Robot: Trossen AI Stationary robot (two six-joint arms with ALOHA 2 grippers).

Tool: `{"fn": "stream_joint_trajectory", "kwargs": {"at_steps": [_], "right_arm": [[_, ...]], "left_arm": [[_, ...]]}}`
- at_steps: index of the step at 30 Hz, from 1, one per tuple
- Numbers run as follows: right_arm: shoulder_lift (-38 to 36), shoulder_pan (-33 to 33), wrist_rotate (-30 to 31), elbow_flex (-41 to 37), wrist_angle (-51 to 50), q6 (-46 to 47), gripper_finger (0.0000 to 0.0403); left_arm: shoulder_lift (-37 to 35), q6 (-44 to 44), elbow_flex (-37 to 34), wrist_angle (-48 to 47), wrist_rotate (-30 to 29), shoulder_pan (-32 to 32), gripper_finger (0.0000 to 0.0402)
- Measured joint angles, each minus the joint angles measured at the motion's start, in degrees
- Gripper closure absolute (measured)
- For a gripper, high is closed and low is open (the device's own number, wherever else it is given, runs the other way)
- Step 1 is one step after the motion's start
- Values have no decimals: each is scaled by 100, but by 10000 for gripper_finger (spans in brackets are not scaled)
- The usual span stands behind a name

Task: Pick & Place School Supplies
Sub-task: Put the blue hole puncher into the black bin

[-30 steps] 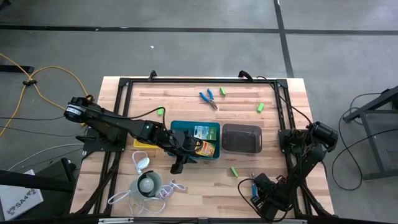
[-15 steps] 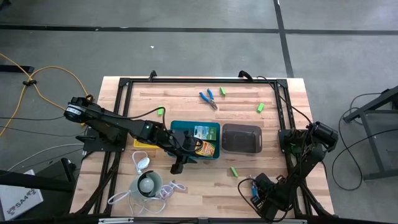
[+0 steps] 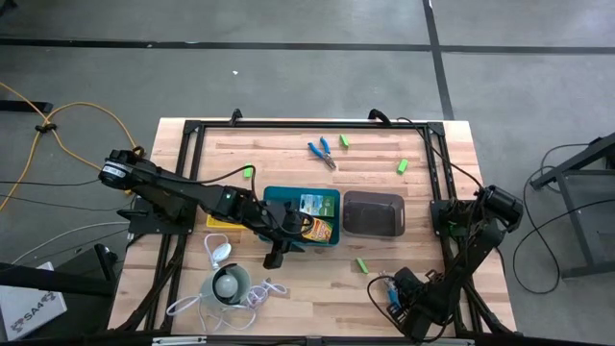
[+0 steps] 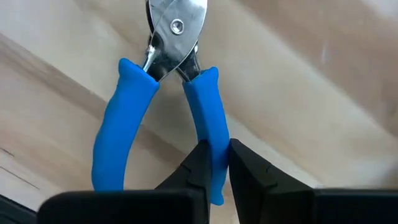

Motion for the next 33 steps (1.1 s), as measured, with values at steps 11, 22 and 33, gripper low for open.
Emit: {"fn": "stream_joint_trajectory", "kwargs": {"at_steps": [11,22,33], "right_arm": [[-744,-651,965,0,-852,-820,373],[-1445,-2128,1394,4,-1575,-3088,373],[-1556,-3683,1392,2,-2174,-5677,373]], "left_arm": [[2,2,0,-5,76,1,291],[2,2,0,-10,83,0,291],[2,21,0,-11,83,0,291]]}}
